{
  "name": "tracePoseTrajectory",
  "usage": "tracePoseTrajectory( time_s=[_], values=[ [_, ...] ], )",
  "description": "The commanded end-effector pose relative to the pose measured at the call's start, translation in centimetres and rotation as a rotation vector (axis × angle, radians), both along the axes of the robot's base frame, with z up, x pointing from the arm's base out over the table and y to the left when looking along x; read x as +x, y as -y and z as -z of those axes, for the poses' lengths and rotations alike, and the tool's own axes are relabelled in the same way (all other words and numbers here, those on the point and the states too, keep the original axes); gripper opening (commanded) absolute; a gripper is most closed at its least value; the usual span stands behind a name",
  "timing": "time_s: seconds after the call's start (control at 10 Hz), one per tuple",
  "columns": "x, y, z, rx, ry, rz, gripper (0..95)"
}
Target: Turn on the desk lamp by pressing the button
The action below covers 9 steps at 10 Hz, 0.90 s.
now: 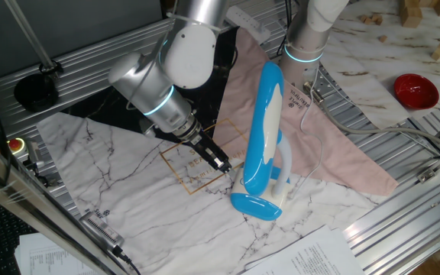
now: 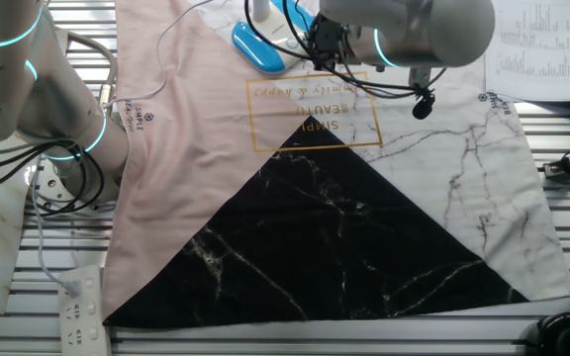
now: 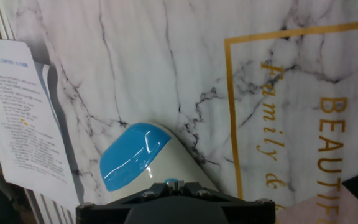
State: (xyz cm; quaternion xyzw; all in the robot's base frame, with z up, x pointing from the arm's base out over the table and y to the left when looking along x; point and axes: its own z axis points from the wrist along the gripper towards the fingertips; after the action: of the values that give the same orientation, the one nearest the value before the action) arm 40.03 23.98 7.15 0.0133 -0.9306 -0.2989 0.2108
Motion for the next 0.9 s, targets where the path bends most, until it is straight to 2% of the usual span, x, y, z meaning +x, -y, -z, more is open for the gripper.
tracePoseTrajectory(
  time_s=[0.1,0.3,0.5,0.9],
  values=[
    [-0.2,0.1,-0.3,0.013,-0.018,0.004,0.0],
    [-0.2,0.0,-0.3,0.008,-0.027,0.014,0.0],
    [0.1,-0.1,-0.1,0.006,-0.025,0.02,0.0],
    [1.2,-1.0,0.5,-0.005,-0.025,0.047,0.0]
  ],
)
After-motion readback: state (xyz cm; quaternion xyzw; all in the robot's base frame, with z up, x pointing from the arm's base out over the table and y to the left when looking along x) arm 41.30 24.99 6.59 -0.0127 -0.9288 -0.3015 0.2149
